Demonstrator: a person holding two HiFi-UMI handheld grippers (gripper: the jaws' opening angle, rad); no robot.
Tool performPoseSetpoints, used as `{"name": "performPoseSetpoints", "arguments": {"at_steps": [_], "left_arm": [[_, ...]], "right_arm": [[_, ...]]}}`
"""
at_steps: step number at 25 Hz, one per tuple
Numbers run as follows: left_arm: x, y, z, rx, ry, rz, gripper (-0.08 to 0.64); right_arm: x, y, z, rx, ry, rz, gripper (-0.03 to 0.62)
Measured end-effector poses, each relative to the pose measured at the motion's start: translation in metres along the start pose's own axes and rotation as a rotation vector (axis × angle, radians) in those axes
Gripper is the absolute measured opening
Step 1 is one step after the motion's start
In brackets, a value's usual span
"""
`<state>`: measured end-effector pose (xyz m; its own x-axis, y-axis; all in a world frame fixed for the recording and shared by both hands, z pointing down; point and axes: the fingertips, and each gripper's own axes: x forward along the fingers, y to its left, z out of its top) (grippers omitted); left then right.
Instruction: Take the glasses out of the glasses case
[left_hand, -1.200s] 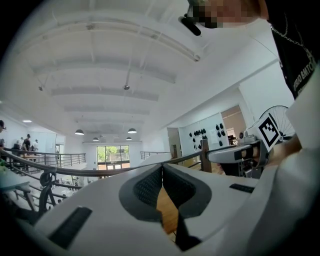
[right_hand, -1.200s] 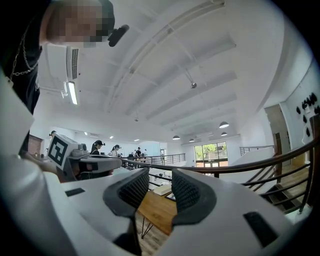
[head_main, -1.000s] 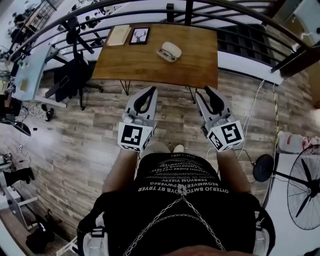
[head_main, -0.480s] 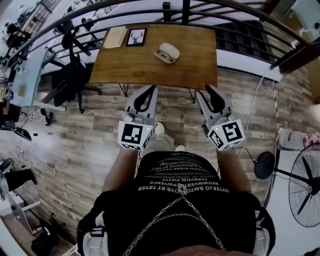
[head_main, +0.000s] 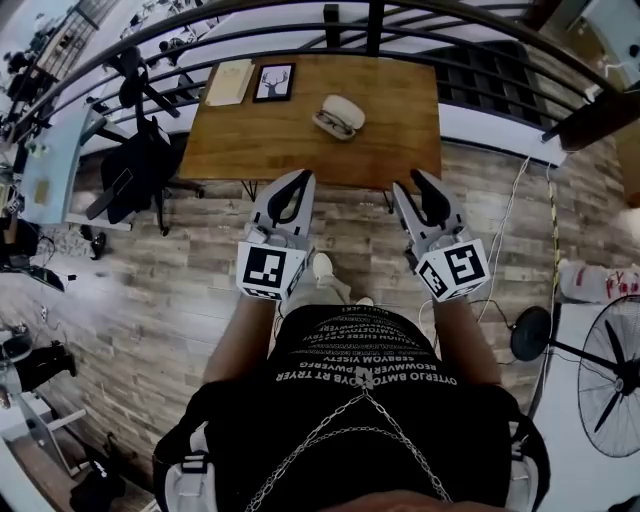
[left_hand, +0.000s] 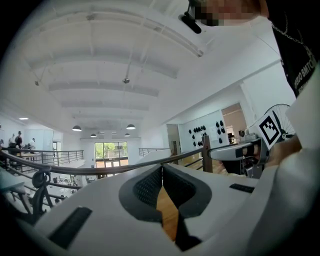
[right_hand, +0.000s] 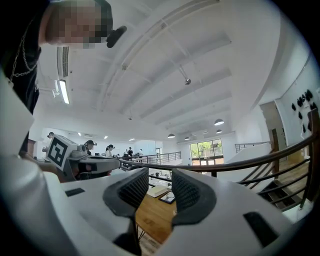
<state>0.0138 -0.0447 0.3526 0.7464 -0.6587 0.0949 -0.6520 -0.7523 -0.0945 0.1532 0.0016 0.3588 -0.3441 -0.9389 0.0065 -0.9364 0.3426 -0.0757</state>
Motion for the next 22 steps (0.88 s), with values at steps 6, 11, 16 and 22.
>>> {"name": "performPoseSetpoints", "arguments": {"at_steps": [6,11,16,22], "left_arm": [[0.025,0.026,0.002,-0.004,0.002,-0.005,0.028],[0.039,0.042,-0.003,-0.008,0.014,-0.007,0.028],[0.054,0.056,-0.001,-0.001,0.009,-0.023,0.028],[0.07,0.07,-0.004,-0.009,0.008,-0.052,0.028]], "right_arm": [[0.035,-0.016,0.0,0.007,0.021,-0.002,0.129],[0.054,-0.022,-0.003,0.011,0.029,-0.002,0.129],[0.075,-0.028,-0.002,0.008,0.03,-0.006,0.129],[0.091,-0.033,-0.006,0.009,0.034,-0.026,0.129]]}}
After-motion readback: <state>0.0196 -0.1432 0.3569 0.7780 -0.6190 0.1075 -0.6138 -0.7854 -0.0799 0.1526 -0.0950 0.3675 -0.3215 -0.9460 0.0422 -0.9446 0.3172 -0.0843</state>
